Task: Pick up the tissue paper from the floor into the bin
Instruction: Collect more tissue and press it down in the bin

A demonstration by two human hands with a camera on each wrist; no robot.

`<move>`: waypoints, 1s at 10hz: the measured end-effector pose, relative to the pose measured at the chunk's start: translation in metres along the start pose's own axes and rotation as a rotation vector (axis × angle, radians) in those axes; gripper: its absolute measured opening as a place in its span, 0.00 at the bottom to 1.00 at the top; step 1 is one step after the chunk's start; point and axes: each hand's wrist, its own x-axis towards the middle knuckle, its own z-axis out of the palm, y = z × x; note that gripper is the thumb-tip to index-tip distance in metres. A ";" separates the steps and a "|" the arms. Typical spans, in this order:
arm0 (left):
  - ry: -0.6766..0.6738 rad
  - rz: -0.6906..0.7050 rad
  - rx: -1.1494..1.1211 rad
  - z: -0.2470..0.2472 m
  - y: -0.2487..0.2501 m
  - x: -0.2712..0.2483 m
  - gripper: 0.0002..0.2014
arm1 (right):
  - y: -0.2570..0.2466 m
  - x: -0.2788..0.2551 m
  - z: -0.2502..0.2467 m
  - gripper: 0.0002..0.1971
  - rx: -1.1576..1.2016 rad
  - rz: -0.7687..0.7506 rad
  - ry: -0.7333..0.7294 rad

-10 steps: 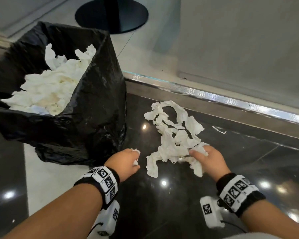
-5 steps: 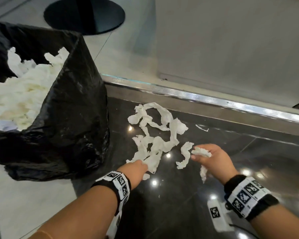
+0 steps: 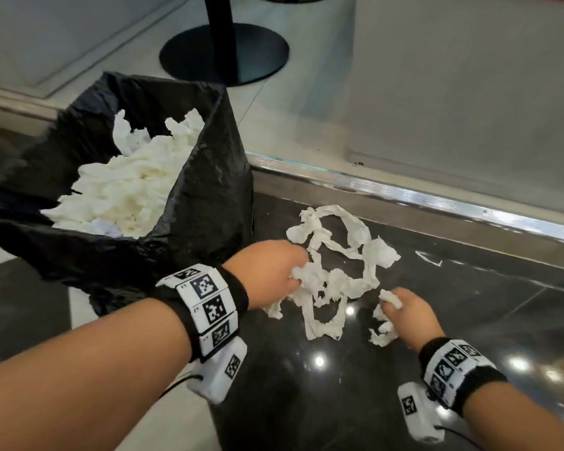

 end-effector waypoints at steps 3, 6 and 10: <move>0.281 -0.122 0.046 -0.166 0.003 -0.017 0.18 | -0.106 -0.024 -0.111 0.10 0.174 -0.172 0.057; 0.346 -0.645 -0.190 -0.207 -0.123 -0.063 0.29 | -0.317 -0.053 -0.146 0.17 0.425 -0.806 0.198; 0.171 -0.696 -0.599 -0.165 -0.185 -0.084 0.12 | -0.421 -0.015 -0.078 0.30 -0.260 -0.848 -0.011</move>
